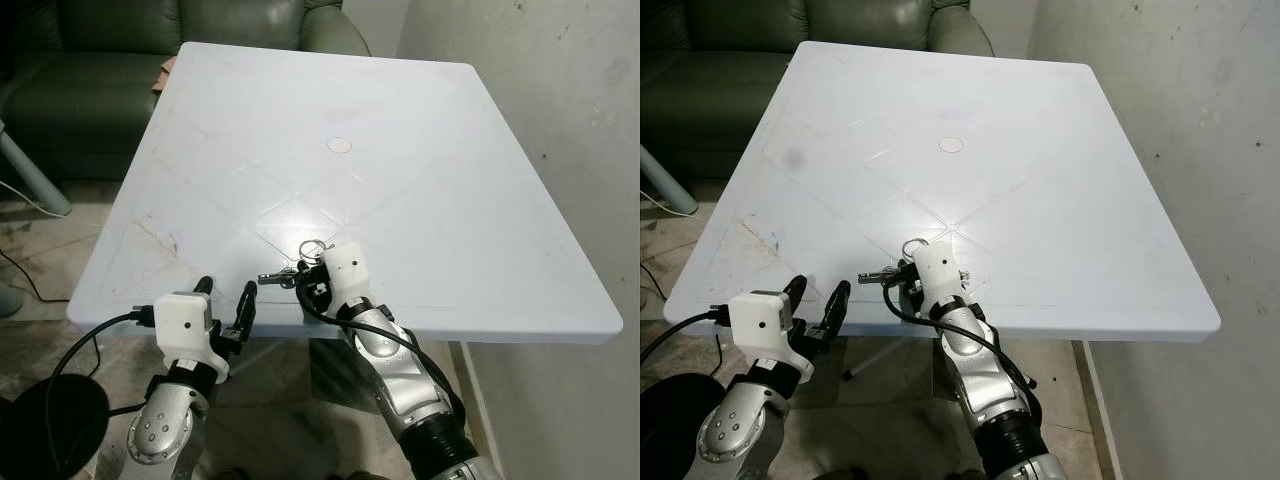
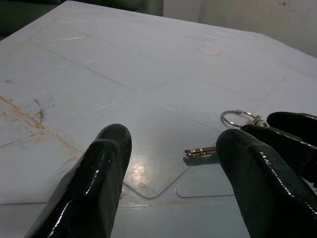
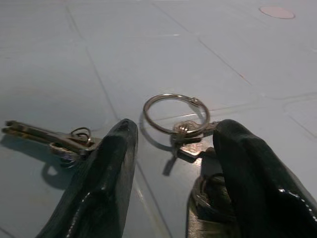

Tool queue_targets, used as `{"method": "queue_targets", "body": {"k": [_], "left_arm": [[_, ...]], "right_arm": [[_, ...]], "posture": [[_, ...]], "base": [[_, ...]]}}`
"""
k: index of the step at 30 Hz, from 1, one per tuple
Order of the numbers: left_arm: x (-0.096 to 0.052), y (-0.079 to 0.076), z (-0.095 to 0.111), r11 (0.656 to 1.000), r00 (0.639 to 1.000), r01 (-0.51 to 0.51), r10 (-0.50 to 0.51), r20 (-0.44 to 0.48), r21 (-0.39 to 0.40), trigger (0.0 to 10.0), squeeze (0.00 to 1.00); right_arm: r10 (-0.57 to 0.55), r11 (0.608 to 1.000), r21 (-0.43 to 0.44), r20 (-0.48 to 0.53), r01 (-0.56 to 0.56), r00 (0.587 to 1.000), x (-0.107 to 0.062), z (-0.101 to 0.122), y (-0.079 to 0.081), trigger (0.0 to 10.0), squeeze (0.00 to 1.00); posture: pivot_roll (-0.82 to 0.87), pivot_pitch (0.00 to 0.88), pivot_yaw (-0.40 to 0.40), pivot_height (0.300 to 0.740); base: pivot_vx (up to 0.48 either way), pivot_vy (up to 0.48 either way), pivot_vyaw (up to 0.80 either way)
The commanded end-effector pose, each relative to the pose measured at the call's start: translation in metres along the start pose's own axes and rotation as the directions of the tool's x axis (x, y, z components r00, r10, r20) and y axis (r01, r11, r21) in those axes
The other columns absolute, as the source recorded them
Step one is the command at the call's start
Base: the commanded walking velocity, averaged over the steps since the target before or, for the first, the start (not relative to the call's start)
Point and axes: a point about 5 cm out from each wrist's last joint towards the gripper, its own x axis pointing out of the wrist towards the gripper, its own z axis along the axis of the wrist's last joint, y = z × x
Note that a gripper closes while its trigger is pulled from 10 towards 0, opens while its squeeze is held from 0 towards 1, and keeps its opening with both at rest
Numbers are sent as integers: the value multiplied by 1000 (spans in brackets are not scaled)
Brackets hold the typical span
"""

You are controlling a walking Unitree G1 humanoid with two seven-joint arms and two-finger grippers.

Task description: Hang keys on a hook

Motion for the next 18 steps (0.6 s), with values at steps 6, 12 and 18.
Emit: {"method": "queue_targets", "body": {"k": [6, 12, 18], "left_arm": [[-1, 0, 2, 1000, 1000, -8, 8, 4, 9, 10000, 0], [0, -1, 2, 1000, 1000, -5, 5, 6, 12, 10000, 0], [0, 0, 2, 1000, 1000, -6, 6, 6, 15, 10000, 0]], "right_arm": [[-4, 1000, 27, 11, 4, 1000, 4, 6, 11, 1765, 0], [-19, 1000, 9, 16, 19, 1000, 3, 5, 8, 0, 0], [-19, 1000, 9, 18, 19, 1000, 2, 5, 8, 588, 0]], "posture": [[-9, 132, -74, 740], [-9, 129, -76, 740], [-9, 130, -72, 740]], "base": [[0, 0, 0], [0, 0, 0], [0, 0, 0]]}}
